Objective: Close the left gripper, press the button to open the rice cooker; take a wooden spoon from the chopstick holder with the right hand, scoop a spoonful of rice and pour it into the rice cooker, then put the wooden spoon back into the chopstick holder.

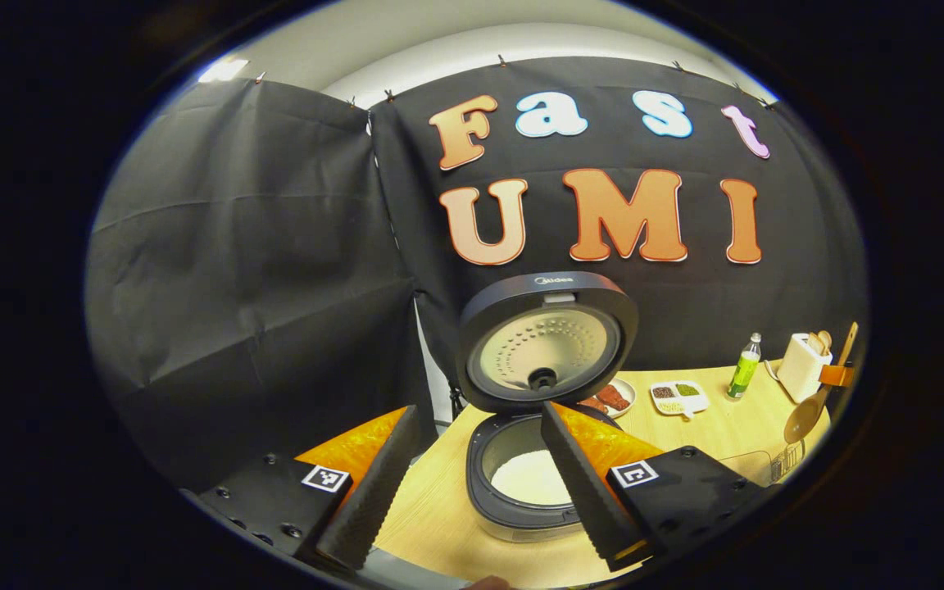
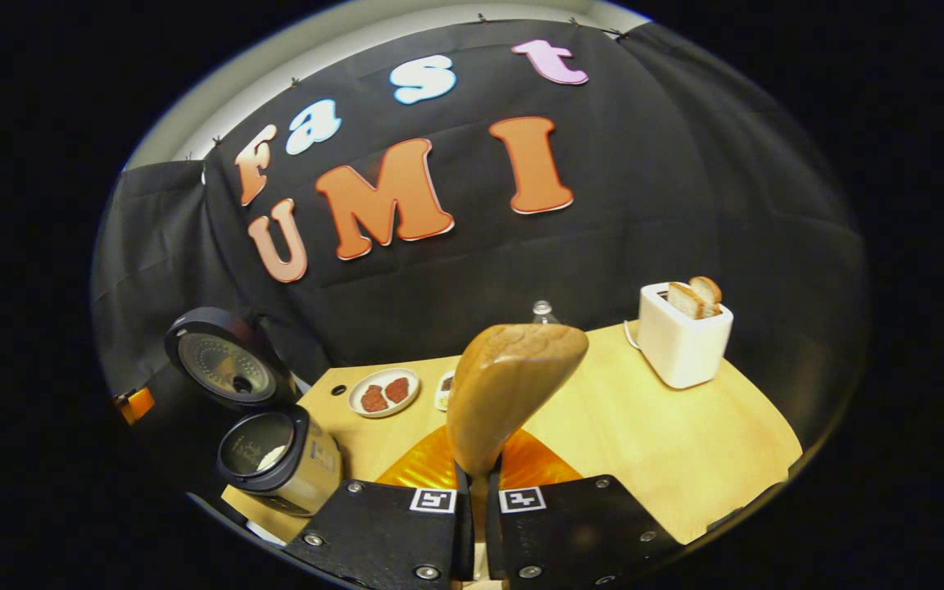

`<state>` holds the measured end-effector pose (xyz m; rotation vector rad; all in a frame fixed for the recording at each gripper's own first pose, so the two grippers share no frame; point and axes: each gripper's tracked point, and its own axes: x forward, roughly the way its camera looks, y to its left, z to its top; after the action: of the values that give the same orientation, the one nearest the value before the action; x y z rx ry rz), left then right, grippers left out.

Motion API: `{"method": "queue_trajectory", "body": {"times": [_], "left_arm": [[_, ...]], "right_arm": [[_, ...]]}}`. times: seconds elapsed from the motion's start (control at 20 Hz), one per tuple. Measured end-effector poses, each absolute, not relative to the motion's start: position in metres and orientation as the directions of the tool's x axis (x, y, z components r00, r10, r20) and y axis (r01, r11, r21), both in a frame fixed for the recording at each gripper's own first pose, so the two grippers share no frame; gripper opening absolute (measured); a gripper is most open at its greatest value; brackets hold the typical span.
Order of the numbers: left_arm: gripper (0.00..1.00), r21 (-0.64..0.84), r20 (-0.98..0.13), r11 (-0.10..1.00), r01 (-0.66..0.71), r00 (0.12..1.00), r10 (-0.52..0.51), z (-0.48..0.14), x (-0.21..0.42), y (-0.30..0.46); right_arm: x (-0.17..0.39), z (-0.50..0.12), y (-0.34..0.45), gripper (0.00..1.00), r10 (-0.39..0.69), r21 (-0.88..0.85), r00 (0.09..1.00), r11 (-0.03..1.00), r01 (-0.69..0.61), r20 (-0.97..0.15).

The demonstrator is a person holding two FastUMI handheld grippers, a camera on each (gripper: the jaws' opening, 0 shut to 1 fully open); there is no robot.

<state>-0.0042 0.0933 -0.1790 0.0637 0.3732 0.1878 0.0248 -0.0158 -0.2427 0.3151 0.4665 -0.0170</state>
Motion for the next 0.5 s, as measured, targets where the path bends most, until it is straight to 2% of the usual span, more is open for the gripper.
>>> {"method": "queue_trajectory", "body": {"times": [0.15, 0.2, 0.25, 0.3, 0.35, 0.4, 0.45, 0.5], "left_arm": [[0.94, 0.092, -0.367, 0.985, -0.143, 0.915, 0.167, -0.18, -0.003, 0.074], [1.0, 0.092, -0.368, 0.986, -0.138, 0.915, 0.162, -0.179, -0.002, 0.07], [0.94, 0.095, -0.365, 0.986, -0.135, 0.917, 0.161, -0.177, -0.001, 0.065], [0.94, 0.099, -0.365, 0.986, -0.131, 0.917, 0.158, -0.176, 0.001, 0.061], [1.0, 0.105, -0.365, 0.987, -0.124, 0.918, 0.154, -0.175, 0.001, 0.055], [0.93, 0.11, -0.364, 0.987, -0.117, 0.919, 0.15, -0.174, 0.003, 0.05], [0.94, 0.113, -0.363, 0.987, -0.111, 0.921, 0.145, -0.172, 0.004, 0.044], [1.0, 0.113, -0.359, 0.988, -0.107, 0.923, 0.141, -0.169, 0.005, 0.04]], "right_arm": [[0.014, -0.256, -0.05, 0.05, -0.008, 0.283, 0.885, 0.946, 0.157, -0.466], [0.011, -0.261, -0.058, 0.05, -0.021, 0.281, 0.88, 0.944, 0.174, -0.474], [0.007, -0.267, -0.065, 0.05, -0.031, 0.281, 0.875, 0.941, 0.189, -0.483], [0.003, -0.273, -0.069, 0.05, -0.036, 0.284, 0.87, 0.938, 0.199, -0.491], [0.001, -0.278, -0.072, 0.05, -0.044, 0.283, 0.865, 0.936, 0.211, -0.499], [-0.002, -0.286, -0.075, 0.05, -0.046, 0.282, 0.86, 0.934, 0.217, -0.509], [-0.004, -0.291, -0.077, 0.05, -0.05, 0.282, 0.855, 0.933, 0.225, -0.516], [-0.006, -0.297, -0.078, 0.05, -0.052, 0.282, 0.85, 0.931, 0.231, -0.524]]}}
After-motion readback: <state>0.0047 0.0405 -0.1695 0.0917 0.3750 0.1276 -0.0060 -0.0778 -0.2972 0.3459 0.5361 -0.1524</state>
